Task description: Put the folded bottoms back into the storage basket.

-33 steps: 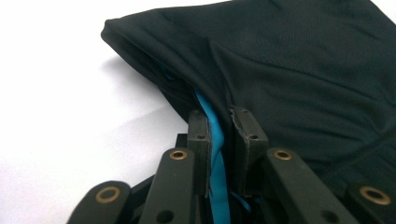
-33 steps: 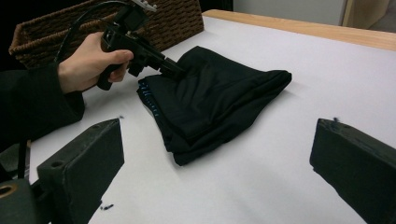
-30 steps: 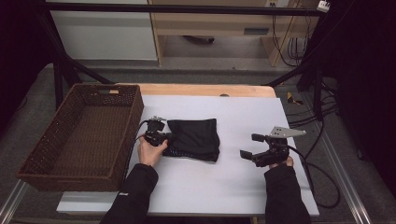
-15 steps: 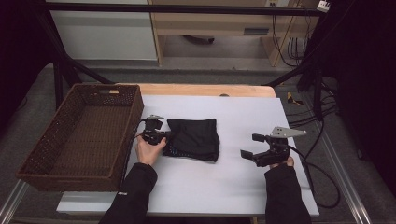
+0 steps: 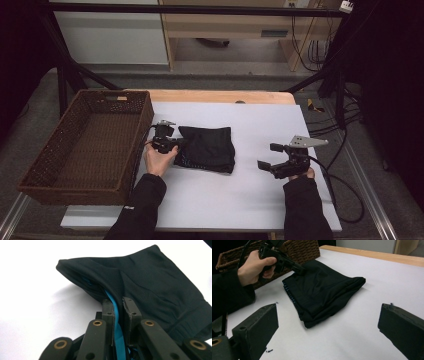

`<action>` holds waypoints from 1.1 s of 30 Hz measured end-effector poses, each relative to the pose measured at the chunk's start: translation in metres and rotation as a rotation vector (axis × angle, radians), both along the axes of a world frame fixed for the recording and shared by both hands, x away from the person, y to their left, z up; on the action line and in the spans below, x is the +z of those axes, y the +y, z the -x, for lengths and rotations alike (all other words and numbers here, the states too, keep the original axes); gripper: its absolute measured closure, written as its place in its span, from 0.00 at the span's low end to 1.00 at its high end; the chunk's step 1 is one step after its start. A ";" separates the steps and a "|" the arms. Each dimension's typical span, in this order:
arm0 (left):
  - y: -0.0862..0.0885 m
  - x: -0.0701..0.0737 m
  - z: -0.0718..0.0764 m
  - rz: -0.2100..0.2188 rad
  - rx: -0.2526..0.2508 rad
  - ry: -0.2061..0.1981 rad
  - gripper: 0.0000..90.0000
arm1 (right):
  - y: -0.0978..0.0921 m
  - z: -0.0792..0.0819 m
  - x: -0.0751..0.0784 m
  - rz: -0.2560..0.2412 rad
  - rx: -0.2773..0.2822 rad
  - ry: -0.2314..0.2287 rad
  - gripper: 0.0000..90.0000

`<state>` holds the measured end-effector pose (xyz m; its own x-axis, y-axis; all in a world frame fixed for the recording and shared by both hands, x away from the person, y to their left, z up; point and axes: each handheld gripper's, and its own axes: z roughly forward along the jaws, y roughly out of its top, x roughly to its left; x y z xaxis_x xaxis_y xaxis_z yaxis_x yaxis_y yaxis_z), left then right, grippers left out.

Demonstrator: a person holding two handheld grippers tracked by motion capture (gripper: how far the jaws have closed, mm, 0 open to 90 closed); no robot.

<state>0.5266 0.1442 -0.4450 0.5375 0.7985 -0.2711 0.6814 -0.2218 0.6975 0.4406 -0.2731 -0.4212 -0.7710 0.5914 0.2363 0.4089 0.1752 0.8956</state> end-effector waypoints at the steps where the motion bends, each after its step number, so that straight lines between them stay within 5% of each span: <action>1: 0.000 0.002 0.000 -0.002 -0.001 -0.005 0.90 | 0.000 0.000 0.000 0.000 0.000 -0.001 0.03; 33: -0.024 0.051 0.014 -0.021 -0.058 -0.090 0.91 | 0.000 0.000 0.000 0.000 0.000 -0.001 0.03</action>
